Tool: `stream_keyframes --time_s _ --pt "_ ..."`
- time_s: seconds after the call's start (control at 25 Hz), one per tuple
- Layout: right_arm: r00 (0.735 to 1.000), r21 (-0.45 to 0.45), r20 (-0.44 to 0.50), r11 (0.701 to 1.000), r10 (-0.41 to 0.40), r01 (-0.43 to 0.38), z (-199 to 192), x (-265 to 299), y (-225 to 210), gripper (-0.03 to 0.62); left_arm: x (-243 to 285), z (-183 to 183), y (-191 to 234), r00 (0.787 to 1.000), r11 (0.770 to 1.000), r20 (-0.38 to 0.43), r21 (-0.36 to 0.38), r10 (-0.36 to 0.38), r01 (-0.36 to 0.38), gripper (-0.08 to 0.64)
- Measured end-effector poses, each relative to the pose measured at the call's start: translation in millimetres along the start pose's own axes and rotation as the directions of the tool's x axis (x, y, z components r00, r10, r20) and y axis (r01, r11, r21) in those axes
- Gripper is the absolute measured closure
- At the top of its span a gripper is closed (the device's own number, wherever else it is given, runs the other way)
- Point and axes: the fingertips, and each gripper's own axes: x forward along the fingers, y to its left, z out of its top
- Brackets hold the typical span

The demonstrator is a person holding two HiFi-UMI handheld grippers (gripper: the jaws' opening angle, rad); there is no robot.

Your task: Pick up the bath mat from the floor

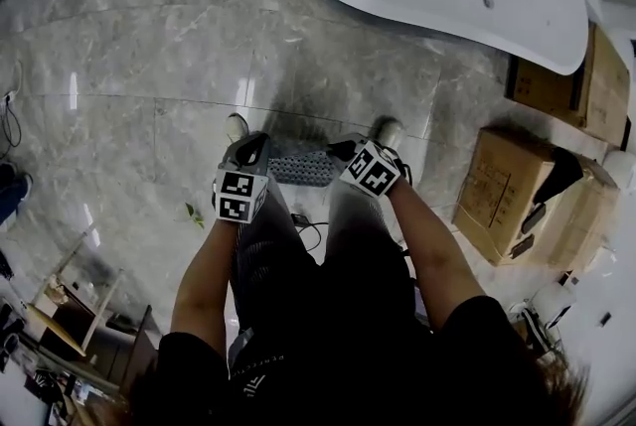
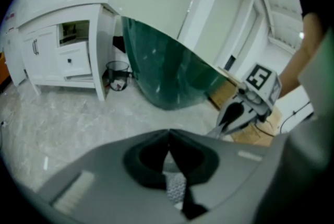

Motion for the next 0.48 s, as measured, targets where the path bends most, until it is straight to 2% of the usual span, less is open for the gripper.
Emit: stream_keyframes --time_s 0.32,0.48 --pt "0.995 -0.060 -0.006 0.993 0.097 -0.097 5.4 -25.6 67.5 0.584 -38.1 30.7 -21.2 1.000 0.997 0.024 0.072 -0.012 0.010 0.551" --pt "0.995 -0.065 0.008 0.993 0.097 -0.096 7.4 -38.1 77.9 0.584 -51.4 40.9 -23.4 1.000 0.996 0.026 0.090 -0.003 0.001 0.551"
